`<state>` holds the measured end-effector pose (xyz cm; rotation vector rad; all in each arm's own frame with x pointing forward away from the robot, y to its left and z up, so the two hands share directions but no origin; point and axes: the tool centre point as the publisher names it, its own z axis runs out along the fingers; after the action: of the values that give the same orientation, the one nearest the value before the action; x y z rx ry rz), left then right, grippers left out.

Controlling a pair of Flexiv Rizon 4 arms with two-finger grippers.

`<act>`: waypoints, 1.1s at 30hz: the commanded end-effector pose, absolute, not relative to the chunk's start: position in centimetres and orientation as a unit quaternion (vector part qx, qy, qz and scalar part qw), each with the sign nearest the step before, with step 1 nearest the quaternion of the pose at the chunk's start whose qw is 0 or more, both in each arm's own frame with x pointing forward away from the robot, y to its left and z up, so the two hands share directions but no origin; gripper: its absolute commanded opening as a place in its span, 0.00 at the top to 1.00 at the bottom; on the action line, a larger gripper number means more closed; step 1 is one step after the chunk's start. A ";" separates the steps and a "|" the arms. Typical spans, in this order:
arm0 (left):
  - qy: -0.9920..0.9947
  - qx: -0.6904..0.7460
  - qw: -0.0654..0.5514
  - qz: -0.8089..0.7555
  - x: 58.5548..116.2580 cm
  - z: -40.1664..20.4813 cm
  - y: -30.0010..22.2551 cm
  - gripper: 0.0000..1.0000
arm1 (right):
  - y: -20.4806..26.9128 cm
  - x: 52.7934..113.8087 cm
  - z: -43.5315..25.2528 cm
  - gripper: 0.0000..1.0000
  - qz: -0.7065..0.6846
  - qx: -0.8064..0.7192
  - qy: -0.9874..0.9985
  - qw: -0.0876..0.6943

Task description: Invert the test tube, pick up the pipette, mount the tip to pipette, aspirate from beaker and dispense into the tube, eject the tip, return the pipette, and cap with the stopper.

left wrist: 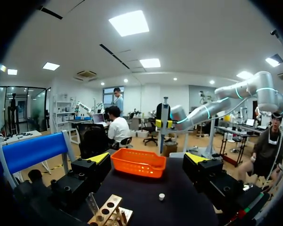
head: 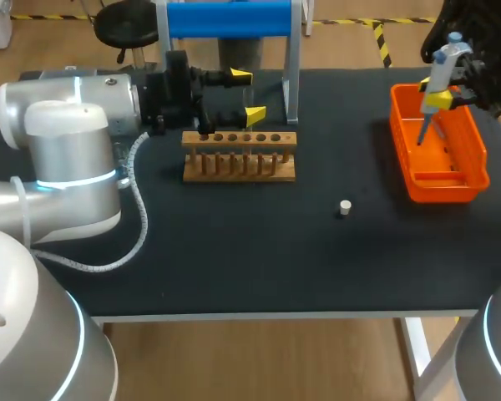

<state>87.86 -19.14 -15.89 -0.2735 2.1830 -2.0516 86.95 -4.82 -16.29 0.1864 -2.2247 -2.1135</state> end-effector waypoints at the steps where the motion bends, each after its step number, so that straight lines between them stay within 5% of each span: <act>1: 0.723 -0.092 0.069 -0.681 87.8 -16.0 -19.2 0.00 | -2.1 85.8 -16.5 1.00 -0.688 0.042 -0.725 0.016; 33: 0.723 -0.092 0.069 -0.681 87.8 -16.0 -19.2 0.00 | 7.3 83.3 -17.9 1.00 -0.684 0.055 -0.724 0.068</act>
<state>87.86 -19.14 -15.89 -0.2736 2.1830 -2.0516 83.42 6.50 -17.73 0.1695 -2.1772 -2.0603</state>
